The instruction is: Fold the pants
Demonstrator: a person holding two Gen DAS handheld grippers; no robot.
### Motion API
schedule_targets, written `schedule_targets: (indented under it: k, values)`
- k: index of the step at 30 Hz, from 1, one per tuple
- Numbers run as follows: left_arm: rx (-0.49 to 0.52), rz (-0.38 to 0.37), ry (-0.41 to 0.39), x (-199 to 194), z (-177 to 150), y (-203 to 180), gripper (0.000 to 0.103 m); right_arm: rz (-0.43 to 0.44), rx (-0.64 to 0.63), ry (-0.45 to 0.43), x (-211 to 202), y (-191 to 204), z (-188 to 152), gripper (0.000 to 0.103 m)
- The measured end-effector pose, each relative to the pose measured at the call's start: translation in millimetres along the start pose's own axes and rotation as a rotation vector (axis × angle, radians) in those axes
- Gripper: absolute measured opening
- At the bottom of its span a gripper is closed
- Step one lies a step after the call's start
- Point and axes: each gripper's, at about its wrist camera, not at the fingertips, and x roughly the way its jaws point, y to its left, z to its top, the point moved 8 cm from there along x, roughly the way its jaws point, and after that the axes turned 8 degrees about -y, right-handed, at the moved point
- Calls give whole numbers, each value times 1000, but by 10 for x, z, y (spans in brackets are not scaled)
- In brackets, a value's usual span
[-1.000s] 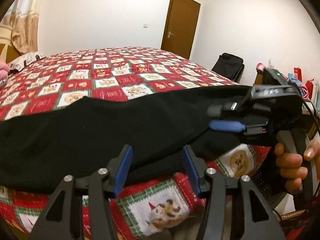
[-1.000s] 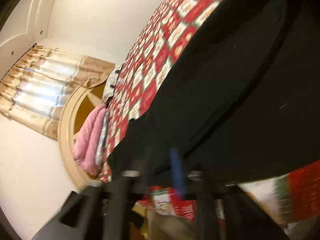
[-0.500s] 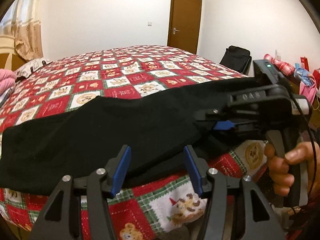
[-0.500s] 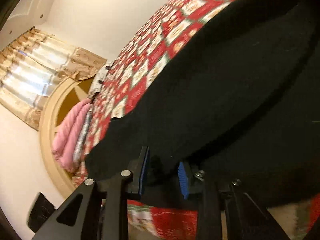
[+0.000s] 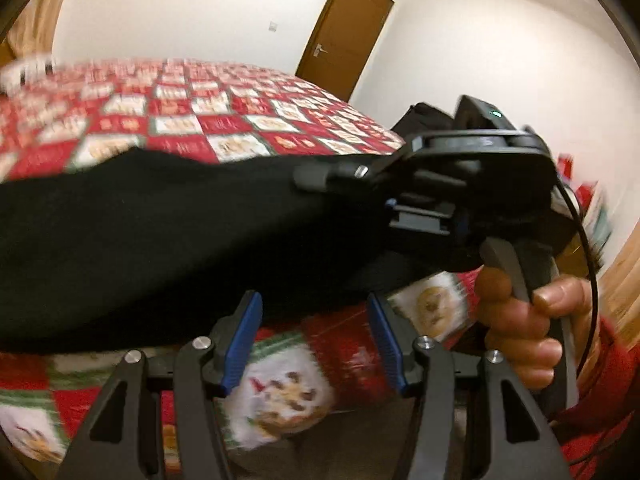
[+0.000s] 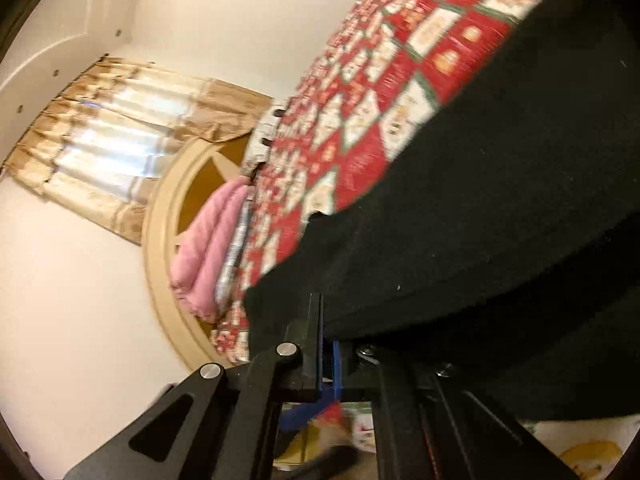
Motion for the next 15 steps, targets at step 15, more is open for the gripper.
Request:
schedule_targets:
  k: [15]
  values:
    - [-295, 66, -189, -68, 285, 490, 57, 4, 109, 47, -67, -192, -342, 3]
